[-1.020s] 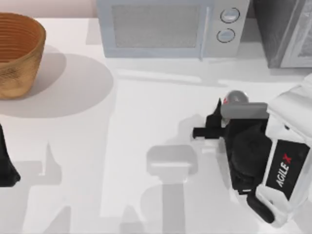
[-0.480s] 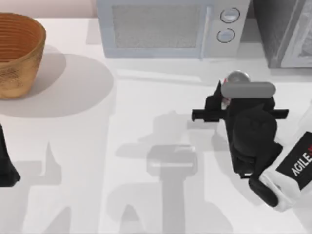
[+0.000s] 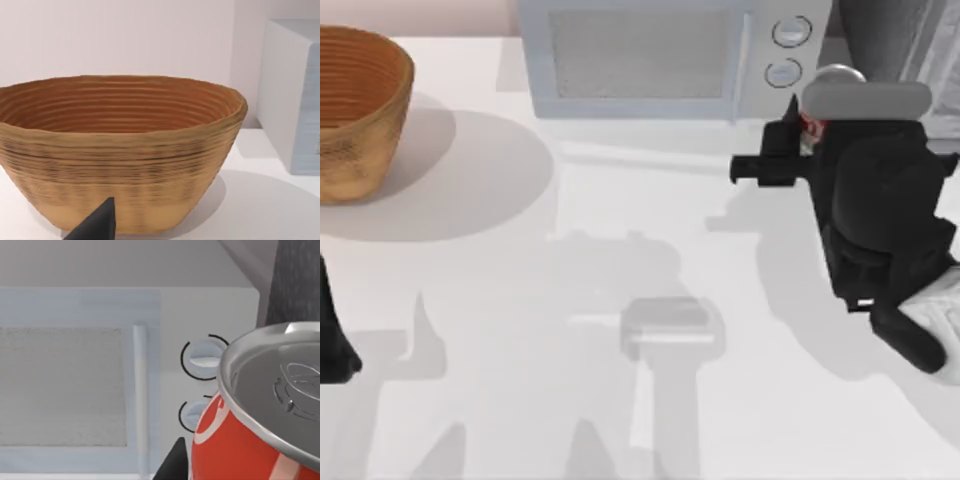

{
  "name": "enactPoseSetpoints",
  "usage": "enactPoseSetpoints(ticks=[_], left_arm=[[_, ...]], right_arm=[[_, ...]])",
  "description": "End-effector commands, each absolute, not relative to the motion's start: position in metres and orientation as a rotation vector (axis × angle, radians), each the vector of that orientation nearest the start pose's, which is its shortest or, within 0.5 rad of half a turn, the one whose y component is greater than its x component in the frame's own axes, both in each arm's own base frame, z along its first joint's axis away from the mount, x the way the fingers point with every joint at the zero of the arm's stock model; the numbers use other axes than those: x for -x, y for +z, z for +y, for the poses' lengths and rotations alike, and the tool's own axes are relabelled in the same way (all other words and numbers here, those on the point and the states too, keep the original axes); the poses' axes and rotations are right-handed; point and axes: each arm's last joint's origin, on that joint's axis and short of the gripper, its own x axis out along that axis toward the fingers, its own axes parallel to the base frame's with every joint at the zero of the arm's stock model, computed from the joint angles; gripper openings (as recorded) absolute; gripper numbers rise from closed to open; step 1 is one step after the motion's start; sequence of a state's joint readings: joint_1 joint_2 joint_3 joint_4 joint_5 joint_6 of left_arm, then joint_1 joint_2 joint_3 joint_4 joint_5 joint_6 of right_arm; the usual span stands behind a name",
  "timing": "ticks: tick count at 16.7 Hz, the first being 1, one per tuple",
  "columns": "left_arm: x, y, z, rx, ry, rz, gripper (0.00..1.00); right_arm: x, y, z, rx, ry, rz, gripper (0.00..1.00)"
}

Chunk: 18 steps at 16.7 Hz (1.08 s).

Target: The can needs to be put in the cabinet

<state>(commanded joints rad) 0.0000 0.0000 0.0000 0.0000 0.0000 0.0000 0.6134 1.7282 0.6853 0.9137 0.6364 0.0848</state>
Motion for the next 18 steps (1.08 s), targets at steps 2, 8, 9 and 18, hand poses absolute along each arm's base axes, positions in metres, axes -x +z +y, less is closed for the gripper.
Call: enactPoseSetpoints(ticks=[2, 8, 9, 18], left_arm=[[-0.106, 0.160, -0.001, 0.000, 0.000, 0.000, 1.00], [-0.106, 0.160, -0.001, 0.000, 0.000, 0.000, 1.00], [-0.106, 0.160, -0.001, 0.000, 0.000, 0.000, 1.00], [-0.106, 0.160, -0.001, 0.000, 0.000, 0.000, 1.00]], right_arm=[[-0.281, 0.173, 0.178, 0.001, -0.009, 0.094, 0.00], [-0.280, 0.172, 0.175, 0.005, -0.012, 0.099, 0.00], [-0.279, 0.173, 0.169, 0.013, -0.013, 0.104, 0.00], [-0.217, 0.206, 0.072, 0.021, -0.006, 0.103, 0.00]])
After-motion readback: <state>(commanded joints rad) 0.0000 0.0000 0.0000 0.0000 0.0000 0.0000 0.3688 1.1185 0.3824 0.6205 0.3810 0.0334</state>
